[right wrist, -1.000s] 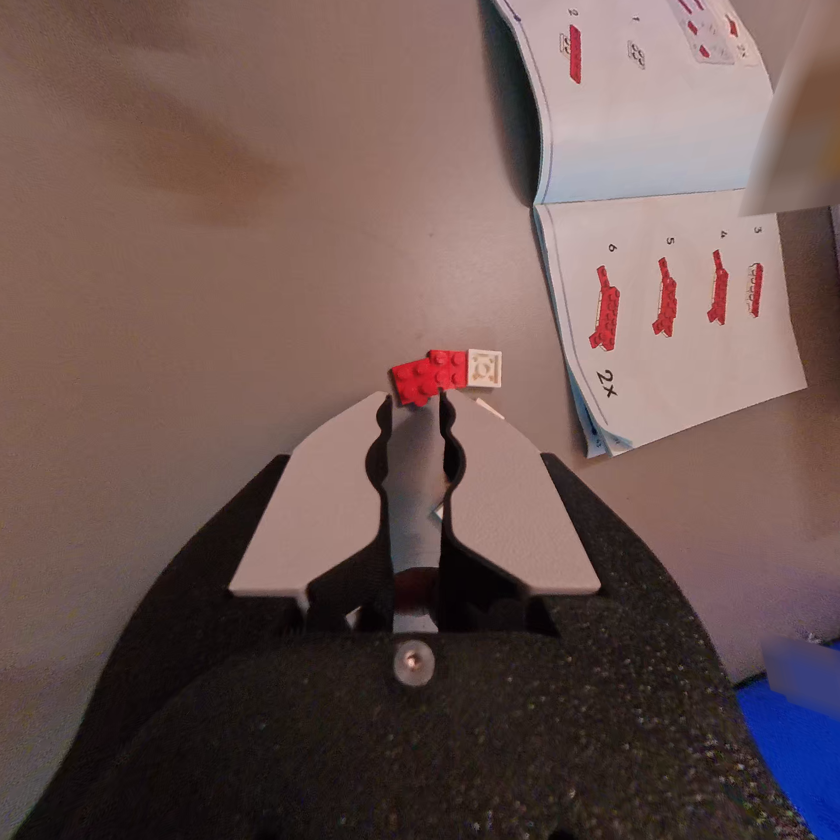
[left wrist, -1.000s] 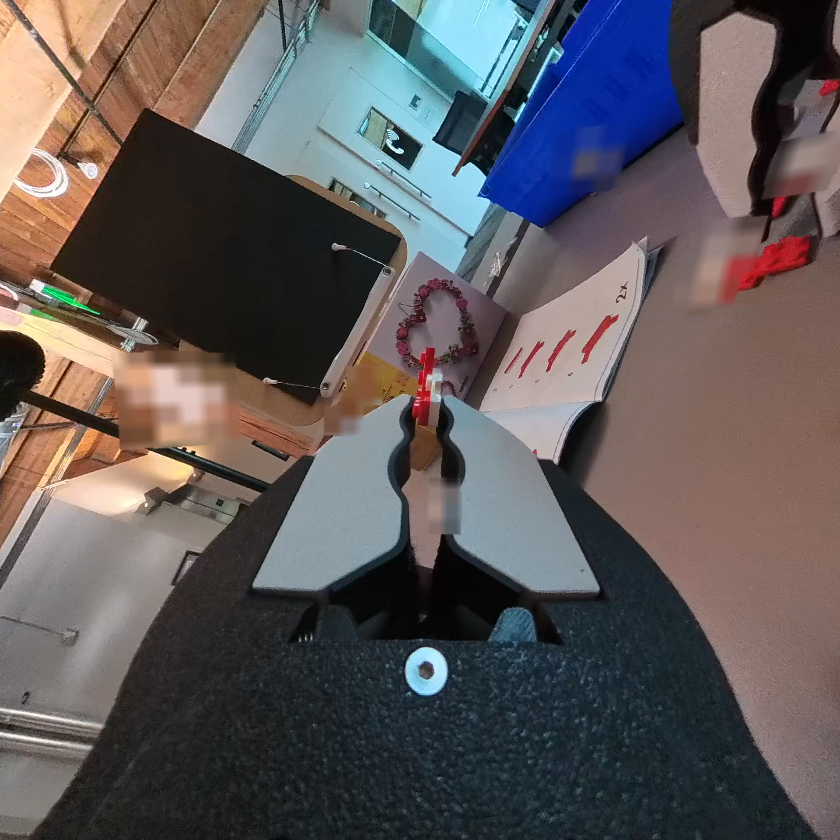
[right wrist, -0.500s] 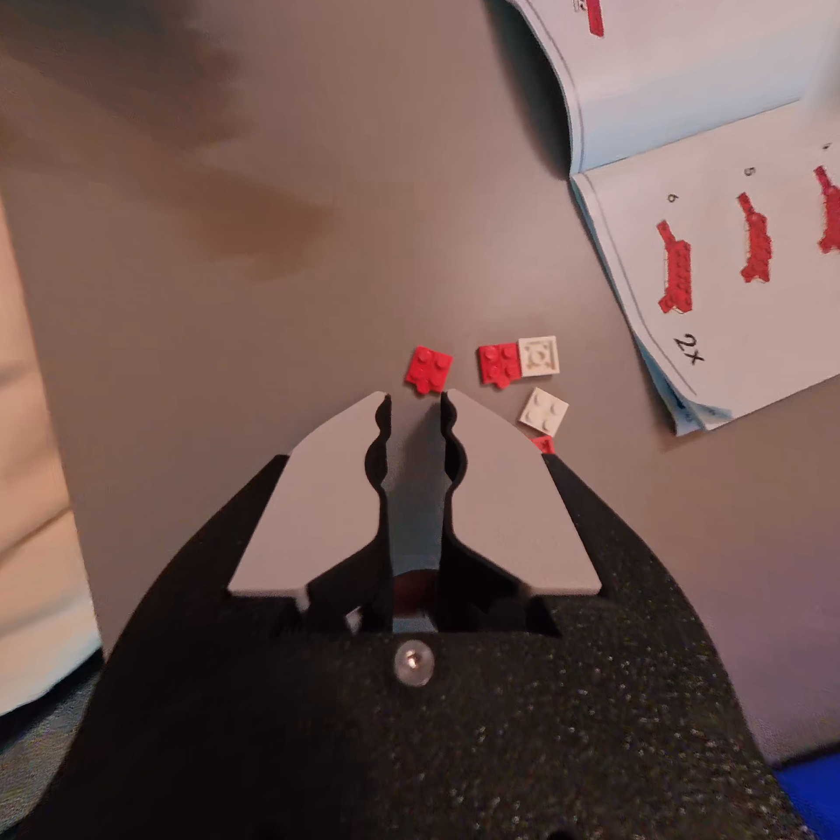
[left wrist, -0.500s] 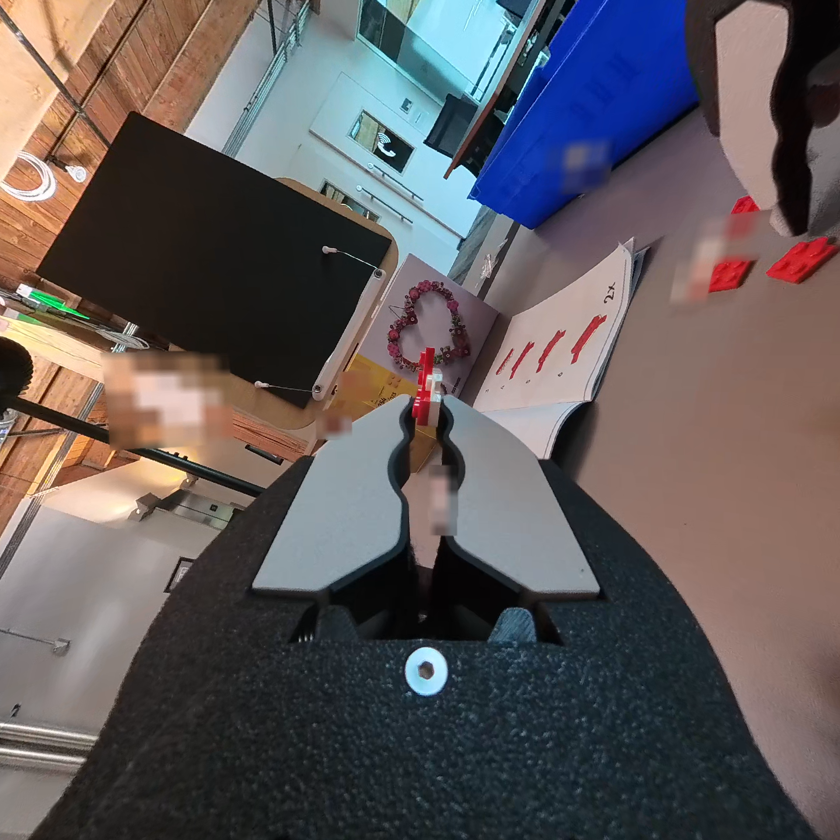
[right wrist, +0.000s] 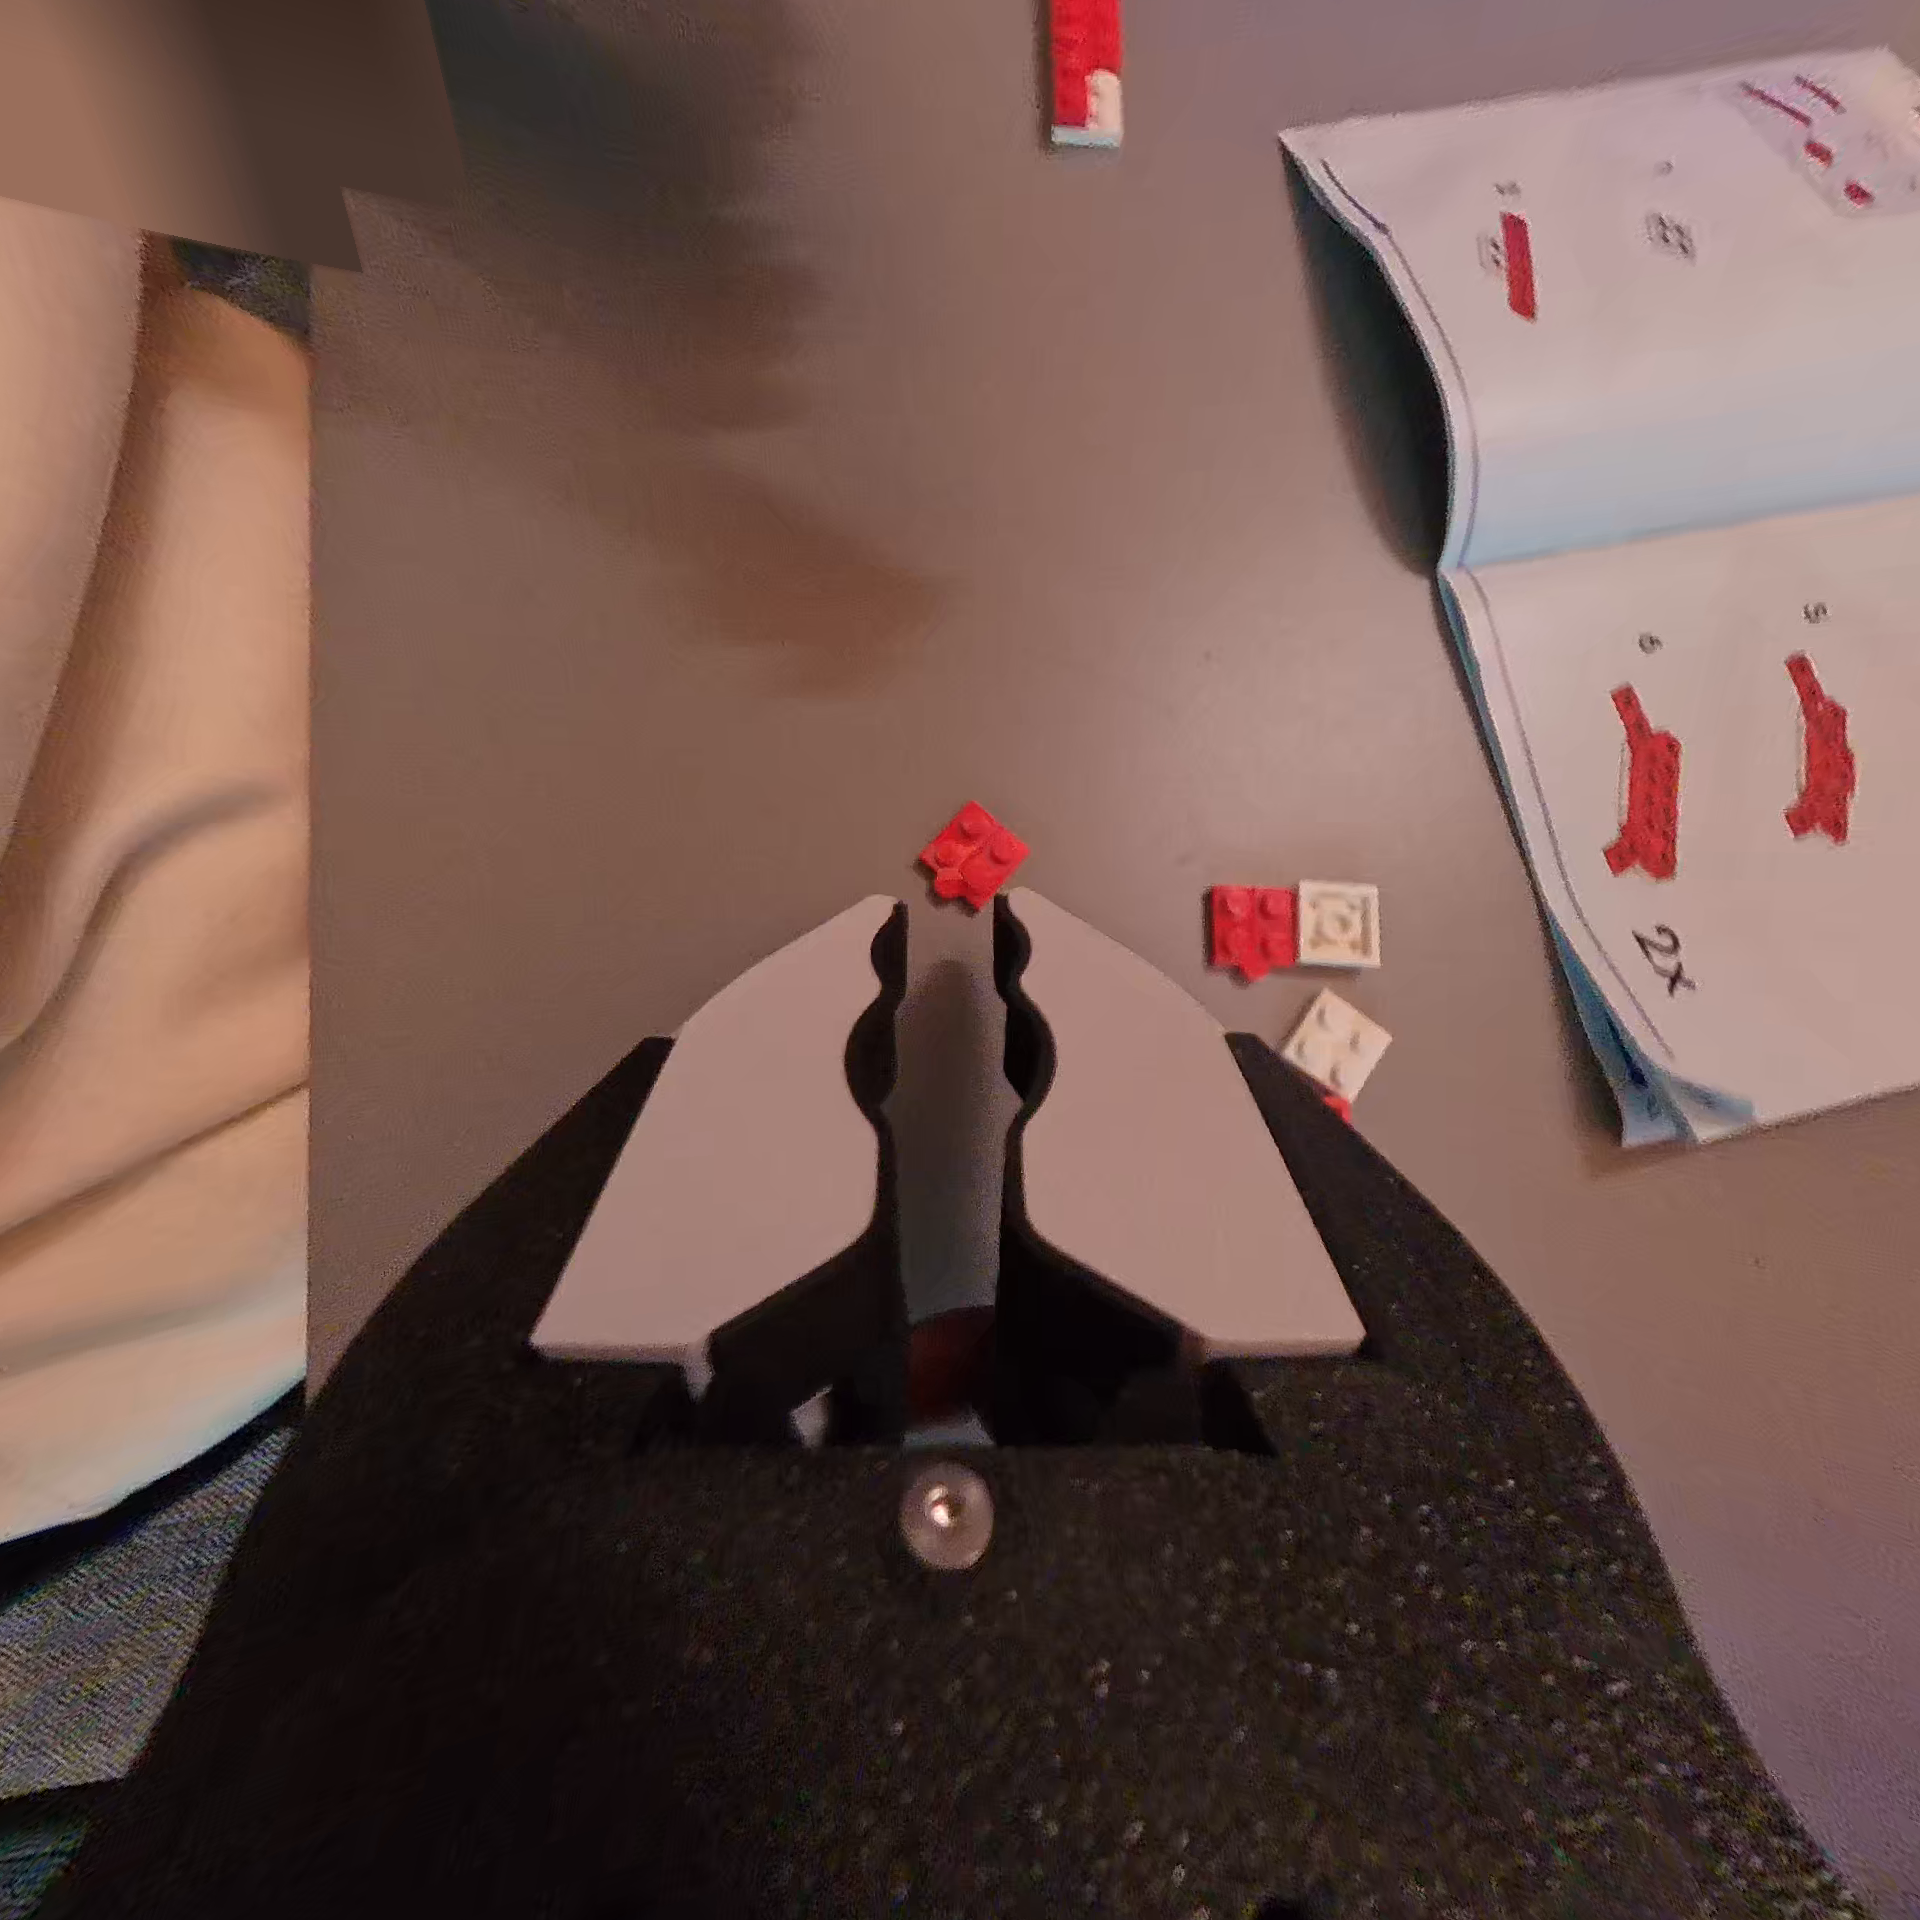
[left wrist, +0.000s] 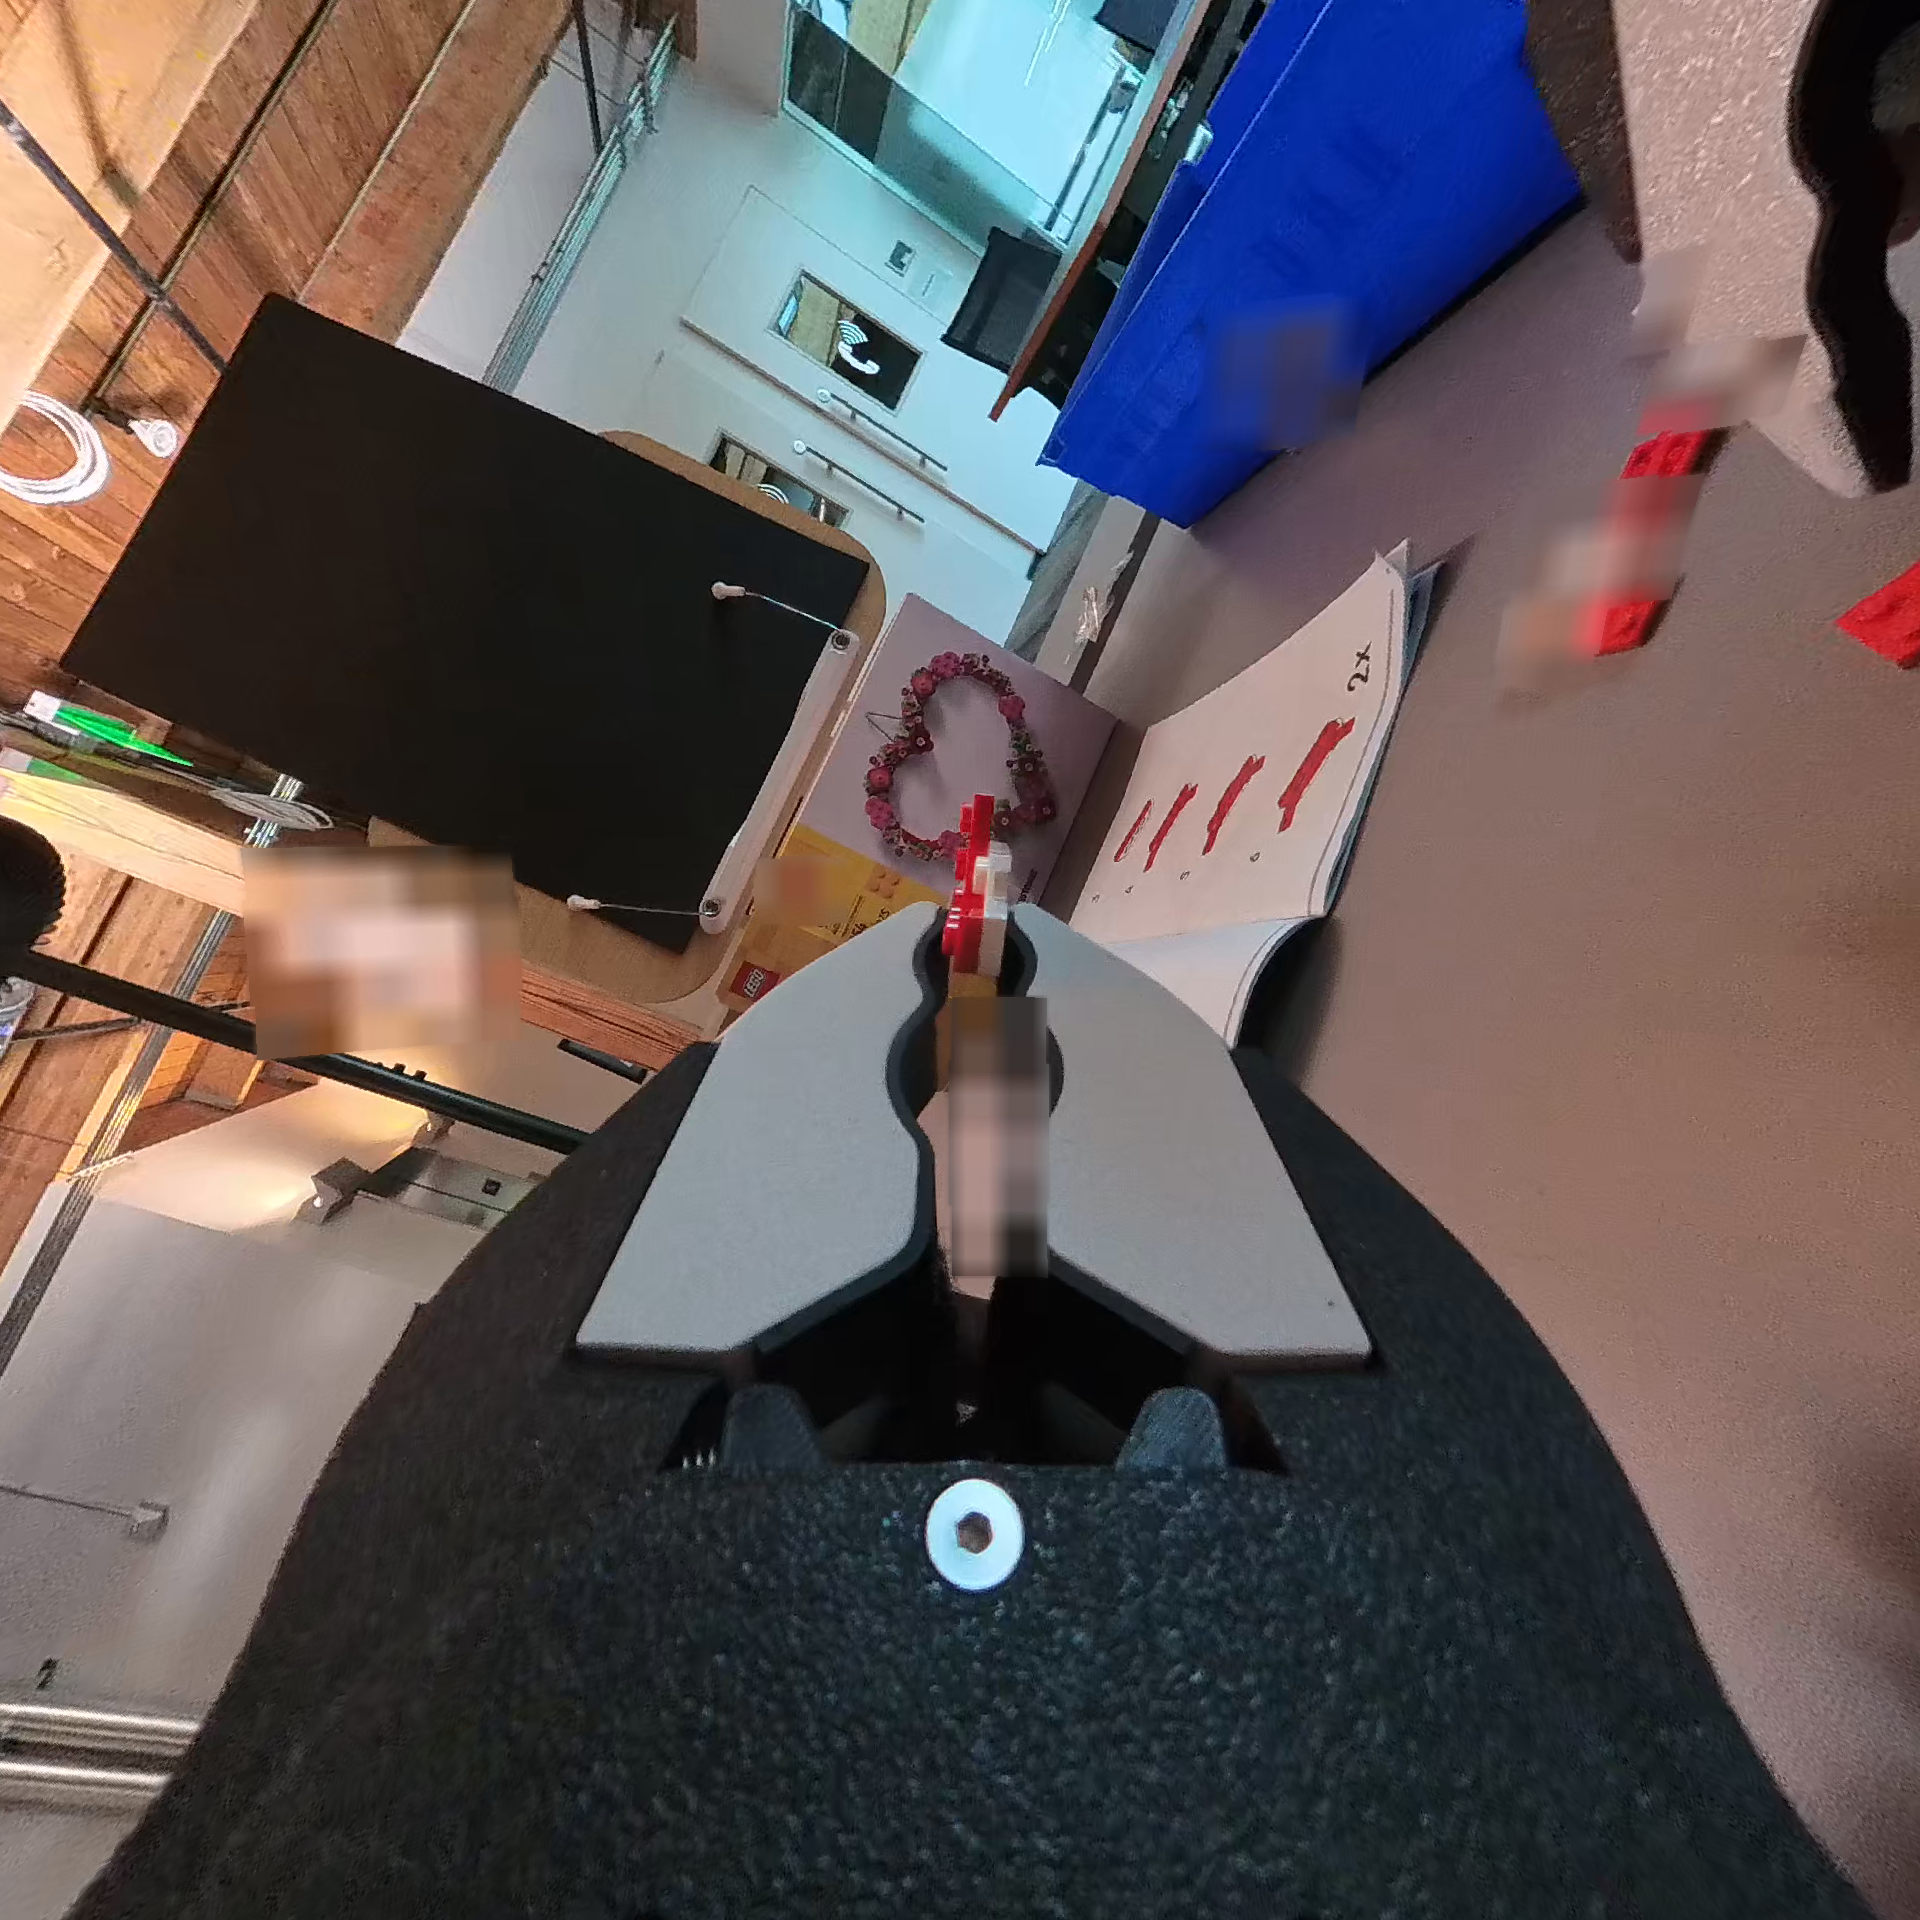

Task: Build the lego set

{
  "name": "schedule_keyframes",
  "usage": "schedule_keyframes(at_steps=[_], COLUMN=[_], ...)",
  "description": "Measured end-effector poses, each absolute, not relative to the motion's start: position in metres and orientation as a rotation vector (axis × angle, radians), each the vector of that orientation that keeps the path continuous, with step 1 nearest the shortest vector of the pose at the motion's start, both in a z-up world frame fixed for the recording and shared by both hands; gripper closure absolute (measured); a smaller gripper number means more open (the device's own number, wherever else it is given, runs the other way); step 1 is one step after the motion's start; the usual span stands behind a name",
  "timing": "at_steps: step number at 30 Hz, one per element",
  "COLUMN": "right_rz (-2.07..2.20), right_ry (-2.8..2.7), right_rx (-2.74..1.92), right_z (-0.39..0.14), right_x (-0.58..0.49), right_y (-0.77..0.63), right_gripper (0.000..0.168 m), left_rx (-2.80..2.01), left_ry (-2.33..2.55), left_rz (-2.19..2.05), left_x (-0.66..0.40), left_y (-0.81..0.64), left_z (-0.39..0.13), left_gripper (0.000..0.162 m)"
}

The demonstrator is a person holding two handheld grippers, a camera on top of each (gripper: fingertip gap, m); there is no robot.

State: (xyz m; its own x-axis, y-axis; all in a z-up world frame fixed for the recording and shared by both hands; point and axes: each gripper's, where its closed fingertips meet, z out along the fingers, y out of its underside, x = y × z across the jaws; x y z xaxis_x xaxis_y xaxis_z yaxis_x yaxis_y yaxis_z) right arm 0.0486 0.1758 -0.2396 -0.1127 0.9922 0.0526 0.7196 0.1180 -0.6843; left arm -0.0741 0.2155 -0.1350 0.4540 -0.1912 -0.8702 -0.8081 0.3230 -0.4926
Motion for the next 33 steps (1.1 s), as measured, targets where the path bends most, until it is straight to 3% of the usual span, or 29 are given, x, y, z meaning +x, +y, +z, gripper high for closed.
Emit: schedule_keyframes(at_steps=[5,14,33], right_rz=[0.762,0.7,0.669], right_ry=[-1.908,-1.936,-1.908], right_rx=[-1.705,-1.628,-1.592], right_z=[-0.246,-0.251,-0.244], right_x=[0.037,0.027,0.03], right_y=[0.178,0.169,0.165], right_gripper=[0.142,0.155,0.146], left_rx=[-1.205,-1.205,-1.1], left_ry=[1.067,1.071,1.014], left_rz=[0.524,0.523,0.626], left_x=[-0.072,-0.071,-0.071], left_y=[0.215,0.215,0.211], left_z=[-0.137,-0.138,-0.121], left_gripper=[0.154,0.154,0.154])
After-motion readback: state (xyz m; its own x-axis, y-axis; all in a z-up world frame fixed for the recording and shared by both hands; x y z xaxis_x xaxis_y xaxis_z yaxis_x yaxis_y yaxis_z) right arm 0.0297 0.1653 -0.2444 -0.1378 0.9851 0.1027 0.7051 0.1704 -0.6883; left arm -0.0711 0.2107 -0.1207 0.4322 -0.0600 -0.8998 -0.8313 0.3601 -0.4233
